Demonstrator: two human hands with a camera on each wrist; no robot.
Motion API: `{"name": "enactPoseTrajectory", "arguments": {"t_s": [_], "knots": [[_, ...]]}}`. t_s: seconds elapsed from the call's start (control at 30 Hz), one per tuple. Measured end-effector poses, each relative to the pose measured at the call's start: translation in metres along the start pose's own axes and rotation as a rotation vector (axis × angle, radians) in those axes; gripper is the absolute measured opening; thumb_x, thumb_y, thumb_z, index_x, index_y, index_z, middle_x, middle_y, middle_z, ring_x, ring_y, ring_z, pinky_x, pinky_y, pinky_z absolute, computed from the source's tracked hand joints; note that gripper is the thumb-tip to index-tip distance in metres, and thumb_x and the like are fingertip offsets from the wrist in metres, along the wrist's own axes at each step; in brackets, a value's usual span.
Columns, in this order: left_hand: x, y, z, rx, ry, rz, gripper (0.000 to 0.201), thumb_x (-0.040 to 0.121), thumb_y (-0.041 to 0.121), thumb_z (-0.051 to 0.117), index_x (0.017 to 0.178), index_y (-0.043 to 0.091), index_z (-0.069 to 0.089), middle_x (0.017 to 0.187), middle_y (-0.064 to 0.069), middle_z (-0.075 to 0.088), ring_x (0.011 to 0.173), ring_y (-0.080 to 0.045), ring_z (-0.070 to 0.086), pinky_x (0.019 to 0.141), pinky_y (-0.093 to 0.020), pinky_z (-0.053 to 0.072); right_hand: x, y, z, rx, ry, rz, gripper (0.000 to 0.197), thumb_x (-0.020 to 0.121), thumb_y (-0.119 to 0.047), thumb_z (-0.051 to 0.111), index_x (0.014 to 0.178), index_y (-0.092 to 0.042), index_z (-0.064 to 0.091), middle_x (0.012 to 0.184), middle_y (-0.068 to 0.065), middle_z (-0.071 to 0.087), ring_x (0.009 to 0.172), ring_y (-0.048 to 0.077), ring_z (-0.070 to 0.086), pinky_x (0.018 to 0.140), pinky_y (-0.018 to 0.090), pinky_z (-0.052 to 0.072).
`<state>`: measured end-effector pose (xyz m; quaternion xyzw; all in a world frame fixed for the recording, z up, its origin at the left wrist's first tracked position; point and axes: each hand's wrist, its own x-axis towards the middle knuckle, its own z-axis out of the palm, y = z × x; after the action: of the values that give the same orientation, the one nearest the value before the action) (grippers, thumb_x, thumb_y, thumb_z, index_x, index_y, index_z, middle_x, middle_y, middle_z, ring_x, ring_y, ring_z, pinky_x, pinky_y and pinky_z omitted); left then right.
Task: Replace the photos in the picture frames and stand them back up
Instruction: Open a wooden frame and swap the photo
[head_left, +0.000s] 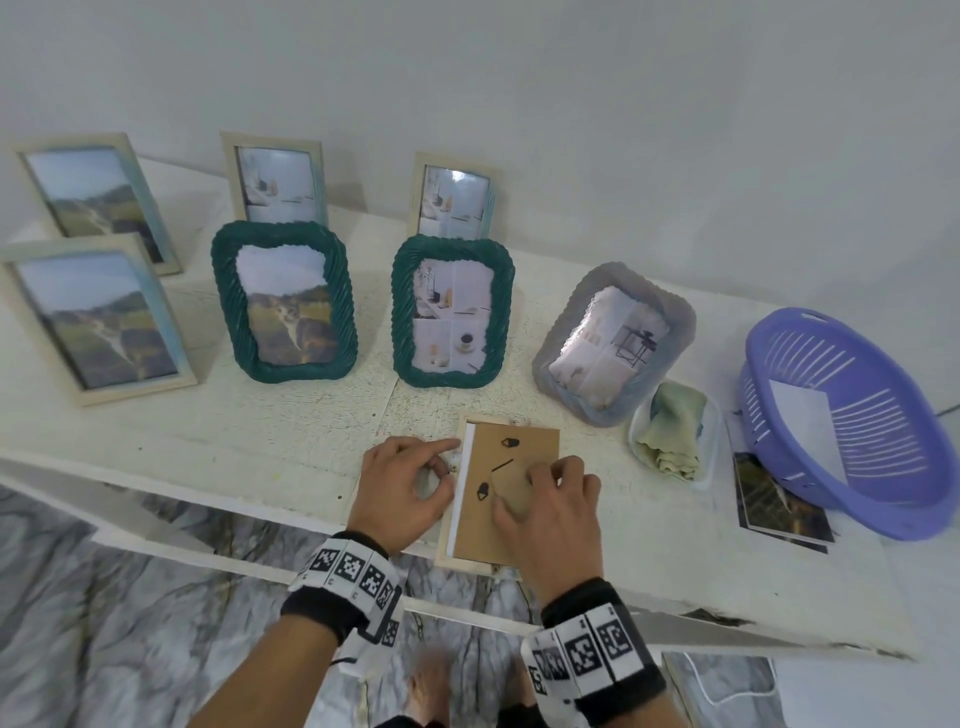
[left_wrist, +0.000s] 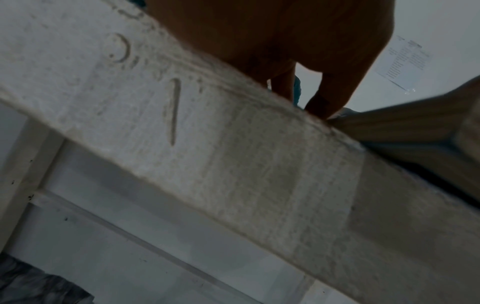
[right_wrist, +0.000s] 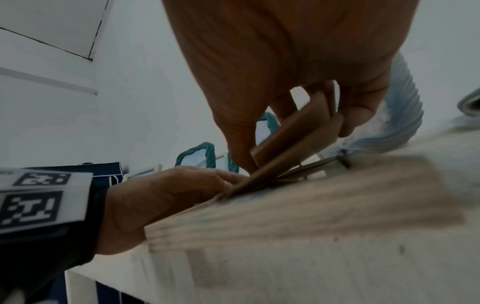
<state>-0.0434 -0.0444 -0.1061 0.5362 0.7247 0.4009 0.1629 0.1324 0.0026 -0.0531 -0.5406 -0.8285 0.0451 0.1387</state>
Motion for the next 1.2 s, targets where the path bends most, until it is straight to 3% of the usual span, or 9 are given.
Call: {"name": "enactPoseTrajectory", "arguments": {"t_s": [0.23, 0.37, 0.47, 0.6, 0.73, 0.87, 1.2], "knots": [[0.001, -0.001, 0.0, 0.003, -0.004, 0.0, 0.044, 0.076, 0.048, 0.051, 0.118, 0.042, 0.063, 0.08, 0.028, 0.063, 0.1, 0.007, 0.044, 0.094, -0.023, 0.024, -0.002, 0.001, 0.011, 0.03, -0.069, -0.005, 0.039, 0.075, -0.05, 0.071, 0.087, -0.013, 0.065, 0.087, 0.008, 0.055, 0.076, 0.026, 0.05, 0.059, 0.036, 0.048], [0.001, -0.002, 0.001, 0.024, 0.0, 0.005, 0.042, 0.076, 0.052, 0.056, 0.117, 0.044, 0.062, 0.079, 0.024, 0.063, 0.1, 0.005, 0.045, 0.095, -0.026, 0.026, -0.004, 0.017, 0.009, 0.162, -0.096, -0.111, 0.034, 0.084, -0.045, 0.055, 0.093, -0.015, 0.067, 0.093, 0.004, 0.057, 0.081, 0.023, 0.048, 0.067, 0.036, 0.05], [0.001, -0.002, 0.001, 0.032, 0.001, 0.014, 0.044, 0.076, 0.057, 0.061, 0.117, 0.042, 0.063, 0.079, 0.023, 0.062, 0.1, 0.002, 0.046, 0.093, -0.025, 0.025, 0.002, 0.039, 0.007, 0.415, -0.152, -0.05, 0.025, 0.089, -0.028, 0.056, 0.107, -0.017, 0.069, 0.105, 0.001, 0.055, 0.092, 0.019, 0.05, 0.08, 0.037, 0.052], [0.001, 0.0, 0.0, 0.047, -0.008, 0.027, 0.047, 0.075, 0.058, 0.06, 0.119, 0.041, 0.063, 0.08, 0.024, 0.061, 0.099, -0.002, 0.047, 0.091, -0.027, 0.026, 0.014, 0.073, 0.001, 0.499, -0.226, -0.041, 0.027, 0.087, -0.01, 0.061, 0.111, -0.022, 0.067, 0.101, -0.004, 0.054, 0.089, 0.015, 0.055, 0.081, 0.034, 0.052], [0.001, 0.0, 0.0, 0.045, -0.014, 0.023, 0.05, 0.074, 0.06, 0.058, 0.119, 0.04, 0.063, 0.08, 0.023, 0.061, 0.099, -0.003, 0.047, 0.091, -0.026, 0.026, 0.024, 0.086, -0.01, 0.513, -0.401, -0.095, 0.025, 0.087, -0.016, 0.066, 0.11, -0.027, 0.067, 0.096, -0.006, 0.057, 0.08, 0.004, 0.056, 0.075, 0.013, 0.044], [0.001, -0.001, 0.0, 0.042, -0.024, 0.029, 0.05, 0.075, 0.06, 0.058, 0.12, 0.039, 0.063, 0.08, 0.023, 0.061, 0.1, -0.003, 0.047, 0.091, -0.028, 0.026, 0.035, 0.088, -0.012, 0.51, -0.474, -0.103, 0.02, 0.086, -0.02, 0.069, 0.101, -0.032, 0.065, 0.092, -0.007, 0.055, 0.075, 0.007, 0.054, 0.076, 0.021, 0.047], [0.001, -0.001, 0.001, 0.024, -0.072, 0.051, 0.05, 0.079, 0.053, 0.054, 0.123, 0.033, 0.06, 0.084, 0.022, 0.059, 0.099, -0.004, 0.046, 0.093, -0.029, 0.03, 0.065, 0.094, -0.014, 0.511, -0.748, -0.178, 0.016, 0.086, -0.033, 0.07, 0.091, -0.037, 0.055, 0.077, -0.005, 0.053, 0.066, 0.004, 0.045, 0.07, 0.021, 0.043]]}}
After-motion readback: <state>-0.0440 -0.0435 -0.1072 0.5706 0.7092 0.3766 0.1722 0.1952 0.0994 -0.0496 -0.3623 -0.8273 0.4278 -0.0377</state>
